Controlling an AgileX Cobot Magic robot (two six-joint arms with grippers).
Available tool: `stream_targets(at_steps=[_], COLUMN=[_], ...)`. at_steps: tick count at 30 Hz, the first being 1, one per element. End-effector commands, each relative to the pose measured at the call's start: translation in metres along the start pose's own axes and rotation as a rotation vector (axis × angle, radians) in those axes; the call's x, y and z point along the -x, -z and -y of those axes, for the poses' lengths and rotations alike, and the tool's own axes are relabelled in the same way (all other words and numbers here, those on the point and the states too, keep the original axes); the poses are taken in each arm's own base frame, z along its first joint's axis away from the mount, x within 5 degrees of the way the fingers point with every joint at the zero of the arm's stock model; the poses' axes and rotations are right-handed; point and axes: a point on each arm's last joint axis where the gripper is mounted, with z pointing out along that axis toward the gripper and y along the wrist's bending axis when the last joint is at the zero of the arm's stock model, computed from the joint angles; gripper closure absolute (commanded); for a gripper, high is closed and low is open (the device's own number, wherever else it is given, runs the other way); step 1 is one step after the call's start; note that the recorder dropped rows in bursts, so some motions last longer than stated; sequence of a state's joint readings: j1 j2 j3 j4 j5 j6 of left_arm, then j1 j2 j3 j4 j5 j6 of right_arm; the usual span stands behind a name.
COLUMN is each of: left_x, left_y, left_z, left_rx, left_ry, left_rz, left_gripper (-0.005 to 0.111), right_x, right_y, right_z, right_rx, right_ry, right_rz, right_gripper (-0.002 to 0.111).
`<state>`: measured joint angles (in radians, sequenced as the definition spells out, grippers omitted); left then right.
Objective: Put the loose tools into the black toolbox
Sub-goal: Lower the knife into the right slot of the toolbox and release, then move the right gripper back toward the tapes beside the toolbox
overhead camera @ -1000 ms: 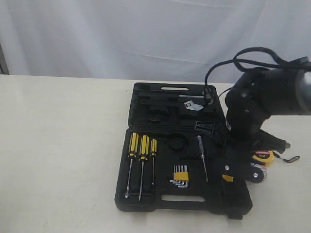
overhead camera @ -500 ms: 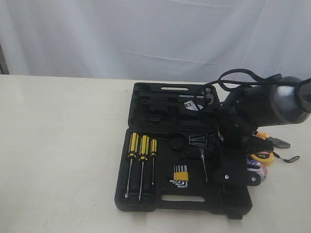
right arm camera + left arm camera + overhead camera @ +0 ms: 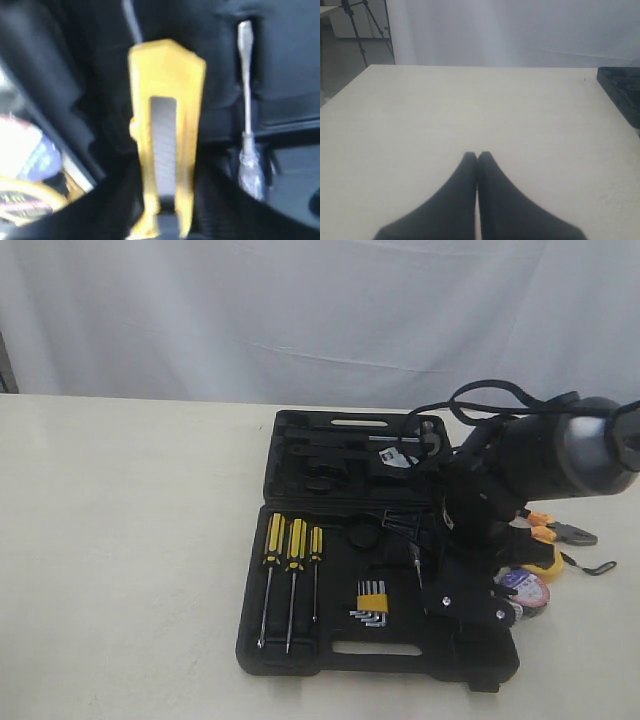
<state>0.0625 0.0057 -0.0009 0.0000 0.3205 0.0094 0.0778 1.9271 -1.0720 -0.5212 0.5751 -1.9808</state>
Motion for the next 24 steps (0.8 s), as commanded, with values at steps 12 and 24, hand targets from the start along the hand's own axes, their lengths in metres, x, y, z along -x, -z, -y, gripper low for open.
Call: stream_targets(at_steps=[12,24], left_x=[0.0,0.0], left_y=[0.0,0.0], left_z=[0.0,0.0], left_rx=[-0.006,-0.006], left_ry=[0.001,0.001], left_rz=[0.006,0.006], left_gripper=[0.107,0.107], right_x=[-0.023,-0.108], right_y=[0.031,0.149], right_z=[-0.009,-0.025], right_rx=[-0.028,-0.509], right_ry=[-0.289,-1.599], right_rz=[-0.191,-0.276], right_gripper=[0.051,0.051])
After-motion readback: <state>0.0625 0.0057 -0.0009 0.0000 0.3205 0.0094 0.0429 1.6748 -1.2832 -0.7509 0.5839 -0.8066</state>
